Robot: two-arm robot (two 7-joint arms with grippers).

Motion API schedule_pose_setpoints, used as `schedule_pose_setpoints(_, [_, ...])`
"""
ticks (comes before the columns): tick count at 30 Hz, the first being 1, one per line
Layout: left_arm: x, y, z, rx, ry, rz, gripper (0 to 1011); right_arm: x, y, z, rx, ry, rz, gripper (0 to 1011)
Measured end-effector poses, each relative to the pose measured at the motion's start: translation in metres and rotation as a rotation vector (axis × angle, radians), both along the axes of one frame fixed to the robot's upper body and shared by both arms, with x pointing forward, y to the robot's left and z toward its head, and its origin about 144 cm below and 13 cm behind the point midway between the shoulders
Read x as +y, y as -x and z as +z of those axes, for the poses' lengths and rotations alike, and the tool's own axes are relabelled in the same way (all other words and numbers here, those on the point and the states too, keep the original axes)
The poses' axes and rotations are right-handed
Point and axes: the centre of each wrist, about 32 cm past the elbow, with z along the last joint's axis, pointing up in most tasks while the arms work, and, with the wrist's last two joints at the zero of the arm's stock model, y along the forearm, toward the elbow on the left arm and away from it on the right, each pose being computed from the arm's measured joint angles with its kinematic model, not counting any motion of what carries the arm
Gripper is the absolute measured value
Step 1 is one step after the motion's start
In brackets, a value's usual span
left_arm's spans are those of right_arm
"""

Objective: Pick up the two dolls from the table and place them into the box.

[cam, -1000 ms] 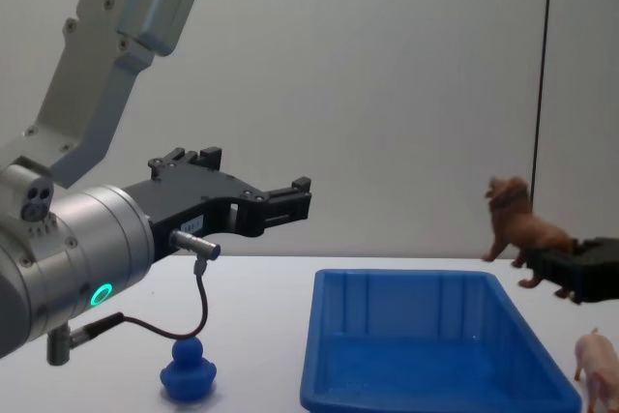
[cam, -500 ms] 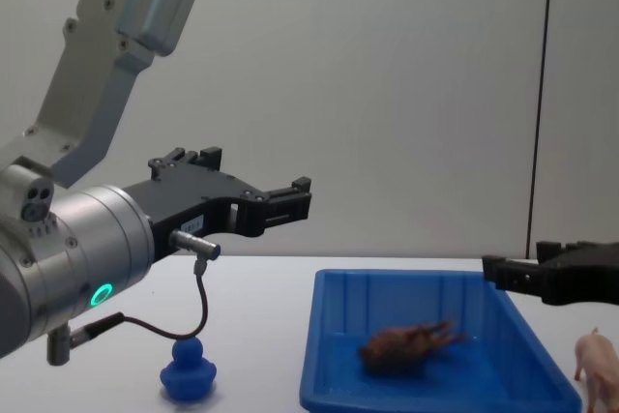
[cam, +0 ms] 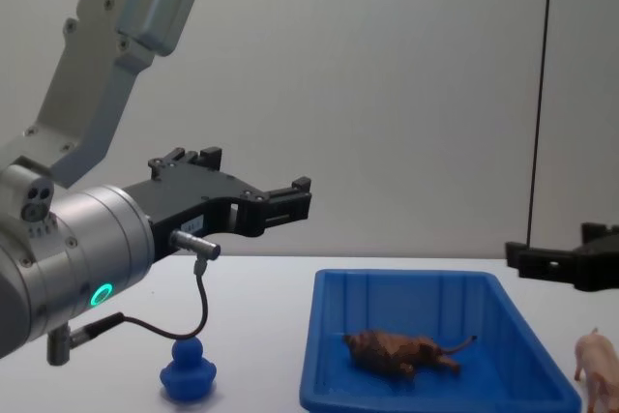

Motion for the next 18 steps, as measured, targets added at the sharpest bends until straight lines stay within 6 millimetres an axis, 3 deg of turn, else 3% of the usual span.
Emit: schedule_pose_setpoints(18, [0.000, 0.000, 0.000, 0.000, 0.000, 0.000, 1001, -0.025, 0.025, -0.011, 0.072, 0.014, -0.088, 1001])
